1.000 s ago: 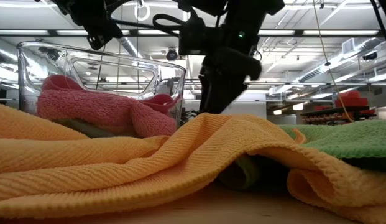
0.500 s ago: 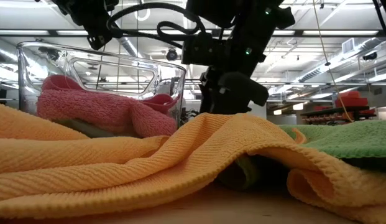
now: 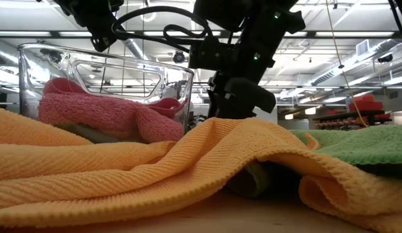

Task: Fold microfiber towels
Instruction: Fold the top green towel

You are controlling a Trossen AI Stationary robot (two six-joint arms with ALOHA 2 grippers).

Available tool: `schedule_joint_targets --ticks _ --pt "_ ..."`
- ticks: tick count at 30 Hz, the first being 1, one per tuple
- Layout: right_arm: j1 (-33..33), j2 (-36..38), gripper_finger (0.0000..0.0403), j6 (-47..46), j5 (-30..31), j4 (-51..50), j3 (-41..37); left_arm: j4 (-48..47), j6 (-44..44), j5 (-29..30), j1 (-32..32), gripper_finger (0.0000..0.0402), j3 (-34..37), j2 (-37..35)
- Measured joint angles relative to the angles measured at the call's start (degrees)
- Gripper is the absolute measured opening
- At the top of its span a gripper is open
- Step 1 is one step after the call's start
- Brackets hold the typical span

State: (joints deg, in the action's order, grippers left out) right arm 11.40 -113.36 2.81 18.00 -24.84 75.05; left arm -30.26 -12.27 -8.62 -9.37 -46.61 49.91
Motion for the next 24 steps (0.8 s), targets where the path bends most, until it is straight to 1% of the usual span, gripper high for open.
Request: schedule_joint_targets --ticks 4,9,17,20,24 --pt "-0.02 0.00 0.0185 -0.66 0.01 -0.01 0.00 0.00 -0.23 0.01 0.00 0.0026 0.00 0.00" --pt "-0.02 0.00 0.0138 -2.53 0.00 -0.02 0.00 -0.02 -0.31 0.00 0.00 0.0017 0.00 0.00" --pt "0.00 0.00 0.0051 -7.05 -0.01 -0.02 0.02 -0.02 -0.28 0.00 0.00 0.0014 0.00 0.00" --pt "0.02 -0.02 0.0034 -9.14 -0.02 -0.04 0.02 -0.02 -0.44 0.00 0.00 0.0021 0.00 0.00" --pt "0.02 0.03 0.0023 -11.21 -0.06 -0.10 0.04 -0.02 -0.57 0.00 0.00 0.0026 0.00 0.00"
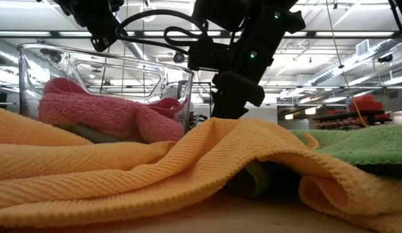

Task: Fold microfiber towels
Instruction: Fold the top green towel

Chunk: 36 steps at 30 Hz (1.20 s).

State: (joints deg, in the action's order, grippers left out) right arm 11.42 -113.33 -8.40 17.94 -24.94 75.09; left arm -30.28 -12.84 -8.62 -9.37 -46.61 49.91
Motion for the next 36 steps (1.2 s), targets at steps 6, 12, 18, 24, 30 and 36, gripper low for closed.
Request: schedule_joint_targets --ticks 6,12,18,24,30,36 --pt "0.00 0.91 0.0014 -1.42 -0.19 -0.06 0.06 0.00 0.00 0.00 0.00 0.0020 0.00 0.00" --pt "0.03 1.74 0.0013 -3.99 -0.25 -0.87 0.11 -0.04 0.04 0.00 0.00 0.0015 0.00 0.02" --pt "0.54 3.20 0.0012 -6.17 -0.48 -0.91 0.13 -0.06 0.01 0.01 0.00 0.0024 0.00 0.02" --pt "1.09 4.91 0.0012 -7.96 -0.45 -1.55 0.13 0.06 0.04 0.02 0.00 0.0016 0.00 0.02" --pt "1.43 5.67 0.0012 -9.42 -0.45 -1.51 0.15 0.12 0.08 0.02 0.00 0.0014 0.00 0.02" --pt "1.92 6.12 0.0012 -14.61 -0.47 -1.08 0.13 0.08 0.00 0.02 0.00 0.0025 0.00 0.02"
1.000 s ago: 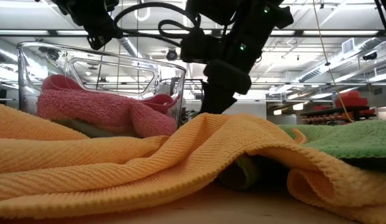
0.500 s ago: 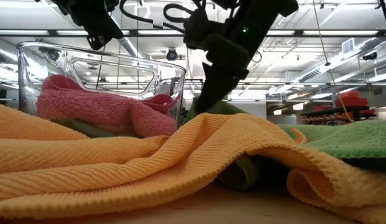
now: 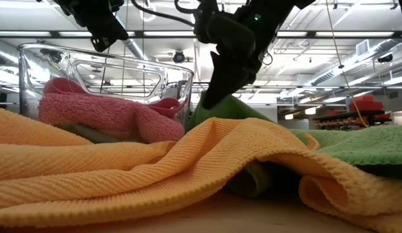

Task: Fold microfiber towels
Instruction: Fold the top green towel

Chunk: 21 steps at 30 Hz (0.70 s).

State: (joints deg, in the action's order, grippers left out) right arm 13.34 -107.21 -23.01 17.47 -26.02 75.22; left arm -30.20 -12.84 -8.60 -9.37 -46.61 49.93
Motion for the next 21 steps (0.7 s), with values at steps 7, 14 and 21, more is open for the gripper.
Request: schedule_joint_targets --ticks 7,14,21 --pt "0.14 0.20 0.0012 -5.98 0.02 0.55 0.00 1.32 -0.49 -0.02 0.00 0.0021 0.00 0.00" --pt "1.01 3.39 0.0012 -7.90 0.80 -0.27 0.00 6.65 -1.60 0.91 0.00 0.0031 0.00 3.87" --pt "0.96 7.28 0.0012 -12.04 2.01 -4.55 0.00 17.07 -1.54 0.87 2.93 0.0077 -0.02 15.48"
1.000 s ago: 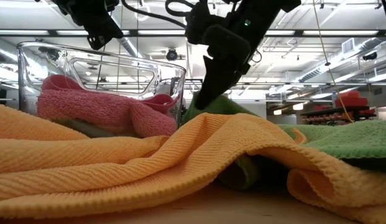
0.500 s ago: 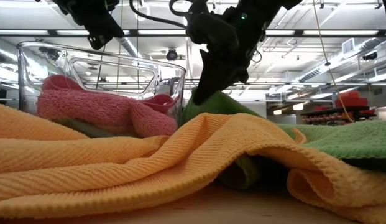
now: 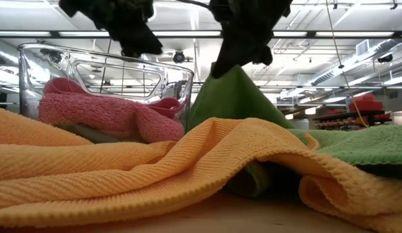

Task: Fold microfiber towels
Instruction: Fold the top green towel

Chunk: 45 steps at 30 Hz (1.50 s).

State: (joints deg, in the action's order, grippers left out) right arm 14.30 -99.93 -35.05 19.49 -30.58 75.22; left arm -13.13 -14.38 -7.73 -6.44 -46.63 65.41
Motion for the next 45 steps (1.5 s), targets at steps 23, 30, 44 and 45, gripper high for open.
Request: schedule_joint_targets --ticks 23,30,44,45 --pt "-0.78 5.23 0.0012 -12.09 3.22 -7.35 0.00 20.05 5.38 14.14 13.31 0.0286 -0.40 21.67" --pt "-0.78 5.21 0.0012 -12.78 3.61 -5.90 0.00 21.04 5.70 17.89 14.23 0.0286 -4.62 27.29" --pt "-0.81 5.38 0.0012 -16.02 3.60 -7.21 0.00 9.25 7.67 21.66 13.72 0.0230 -9.75 32.80" --pt "-0.81 5.57 0.0012 -16.02 3.61 -7.20 -0.02 8.73 7.65 21.72 13.51 0.0221 -9.75 32.78"
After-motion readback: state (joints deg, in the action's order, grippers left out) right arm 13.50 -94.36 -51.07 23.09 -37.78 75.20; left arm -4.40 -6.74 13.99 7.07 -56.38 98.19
